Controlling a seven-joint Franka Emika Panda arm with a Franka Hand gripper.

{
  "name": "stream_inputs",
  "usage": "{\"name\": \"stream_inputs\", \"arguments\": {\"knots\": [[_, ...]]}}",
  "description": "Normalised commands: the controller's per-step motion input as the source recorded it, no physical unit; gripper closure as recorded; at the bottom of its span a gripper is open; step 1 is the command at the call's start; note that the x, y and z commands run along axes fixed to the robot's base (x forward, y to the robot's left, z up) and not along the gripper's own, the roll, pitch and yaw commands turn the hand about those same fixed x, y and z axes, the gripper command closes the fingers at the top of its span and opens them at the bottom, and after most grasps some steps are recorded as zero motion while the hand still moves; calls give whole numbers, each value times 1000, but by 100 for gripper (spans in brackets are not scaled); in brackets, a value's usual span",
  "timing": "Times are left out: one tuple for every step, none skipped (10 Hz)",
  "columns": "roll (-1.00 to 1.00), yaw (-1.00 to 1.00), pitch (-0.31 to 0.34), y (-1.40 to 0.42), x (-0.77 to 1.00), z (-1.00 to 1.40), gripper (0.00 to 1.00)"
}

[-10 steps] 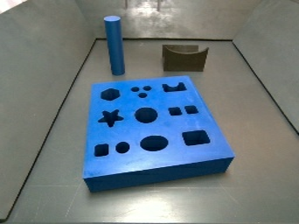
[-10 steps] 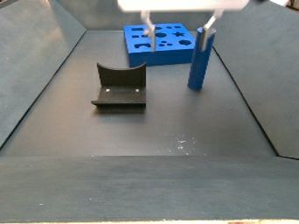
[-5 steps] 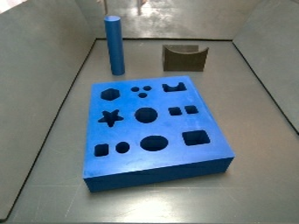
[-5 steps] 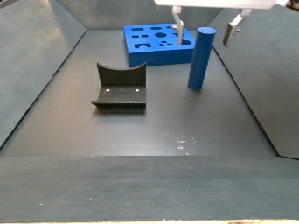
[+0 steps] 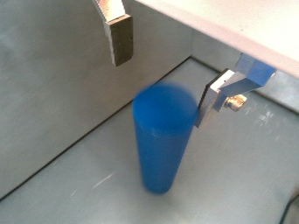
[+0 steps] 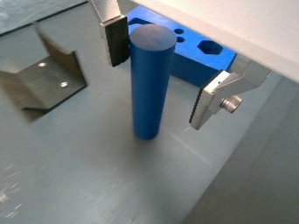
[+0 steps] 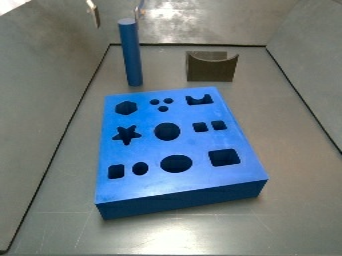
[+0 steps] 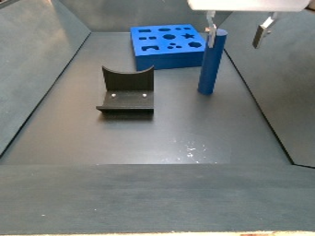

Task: Pick up the round object. Move up. Move to above the board. Insert the round object.
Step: Pick up the round object.

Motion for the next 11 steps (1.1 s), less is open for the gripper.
{"name": "stream_inputs", "arguments": {"knots": [[-11, 0, 0, 0, 0, 0, 0], [0, 0, 0, -154, 154, -23, 0], [0, -86, 0, -183, 374, -43, 0], [-23, -71, 0, -220, 577, 0, 0], [11, -149, 69, -157, 431, 97, 0], [-23, 0, -14, -20, 0, 0, 0], [0, 0, -169, -169, -137, -340, 0], [0, 0, 0, -66, -80, -183, 0], [0, 0, 0, 0, 0, 0, 100], [0, 0, 0, 0, 0, 0, 100], [0, 0, 0, 0, 0, 0, 100]]}}
